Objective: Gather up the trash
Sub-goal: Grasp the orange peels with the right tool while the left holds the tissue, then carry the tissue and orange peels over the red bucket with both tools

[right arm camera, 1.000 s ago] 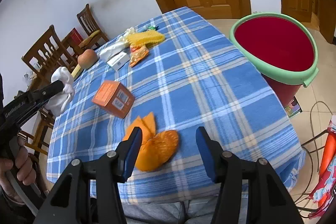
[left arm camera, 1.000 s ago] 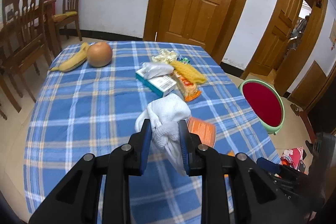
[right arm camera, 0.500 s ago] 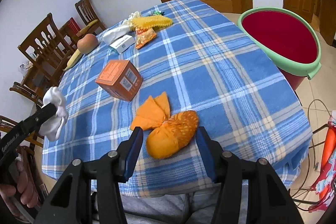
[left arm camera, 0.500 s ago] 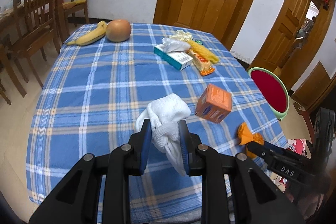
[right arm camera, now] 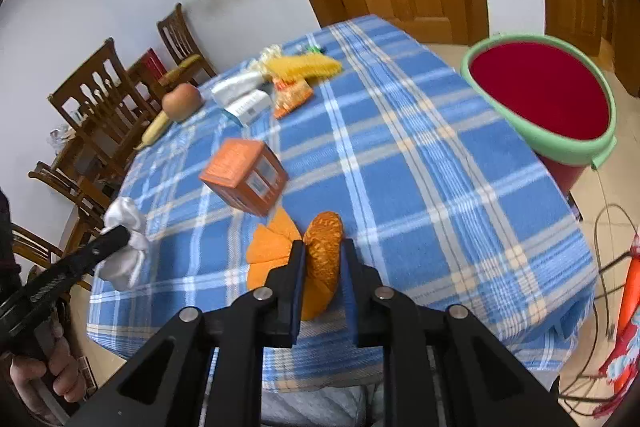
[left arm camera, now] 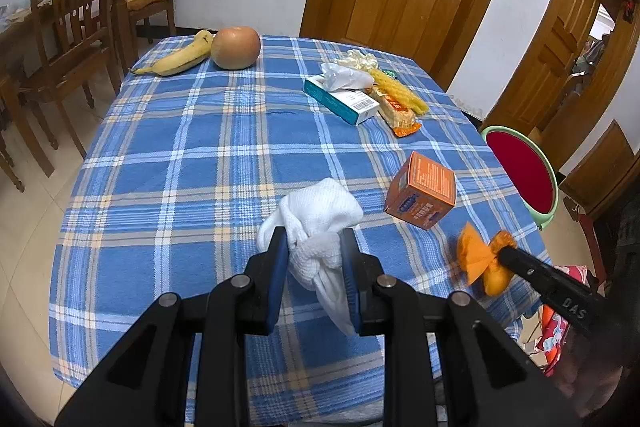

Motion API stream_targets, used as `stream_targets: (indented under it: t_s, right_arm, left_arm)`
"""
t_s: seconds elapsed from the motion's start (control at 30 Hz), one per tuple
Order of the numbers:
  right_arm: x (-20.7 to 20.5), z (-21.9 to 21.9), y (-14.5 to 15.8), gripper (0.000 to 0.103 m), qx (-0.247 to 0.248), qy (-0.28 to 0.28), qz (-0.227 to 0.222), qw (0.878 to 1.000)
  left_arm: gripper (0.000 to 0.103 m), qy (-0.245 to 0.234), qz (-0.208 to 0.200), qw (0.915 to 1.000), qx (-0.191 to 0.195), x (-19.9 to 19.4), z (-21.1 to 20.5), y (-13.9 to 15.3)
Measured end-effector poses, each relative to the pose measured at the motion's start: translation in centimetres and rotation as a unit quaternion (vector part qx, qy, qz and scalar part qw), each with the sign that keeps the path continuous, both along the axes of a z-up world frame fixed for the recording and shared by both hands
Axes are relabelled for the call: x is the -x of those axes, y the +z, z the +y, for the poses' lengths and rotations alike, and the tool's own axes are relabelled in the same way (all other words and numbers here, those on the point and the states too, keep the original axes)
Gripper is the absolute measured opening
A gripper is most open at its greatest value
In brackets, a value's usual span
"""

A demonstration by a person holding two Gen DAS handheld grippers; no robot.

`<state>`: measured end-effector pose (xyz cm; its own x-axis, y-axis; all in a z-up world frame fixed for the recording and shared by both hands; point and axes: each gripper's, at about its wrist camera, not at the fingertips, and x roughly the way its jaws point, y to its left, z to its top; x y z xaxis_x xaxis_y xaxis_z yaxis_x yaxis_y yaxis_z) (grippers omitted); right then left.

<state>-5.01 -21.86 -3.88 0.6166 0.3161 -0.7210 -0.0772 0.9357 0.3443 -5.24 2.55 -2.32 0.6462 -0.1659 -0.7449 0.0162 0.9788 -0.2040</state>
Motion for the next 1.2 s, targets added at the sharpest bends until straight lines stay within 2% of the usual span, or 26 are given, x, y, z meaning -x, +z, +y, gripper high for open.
stream_targets:
  t_s: [0.17, 0.43, 1.2]
  right_arm:
    - [0.3, 0.0, 1.6, 0.018, -0.002, 0.001, -0.036, 0.999]
    - [0.1, -0.8, 3.2, 0.018, 0.004, -0.012, -0.066, 0.998]
    - [-1.2, -5.3, 4.9, 0.018, 0.009, -0.067, -0.090, 0.994]
  left_arm:
    - [0.026, -0.005, -0.003, 1.0000, -0.001, -0.2, -0.3, 0.2]
    - [0.026, -0.017, -0.021, 0.9995, -0.016, -1.3, -1.4, 1.2]
    - [0.026, -0.089, -0.053, 0.9945, -0.018, -6.2, -8.2, 3.5]
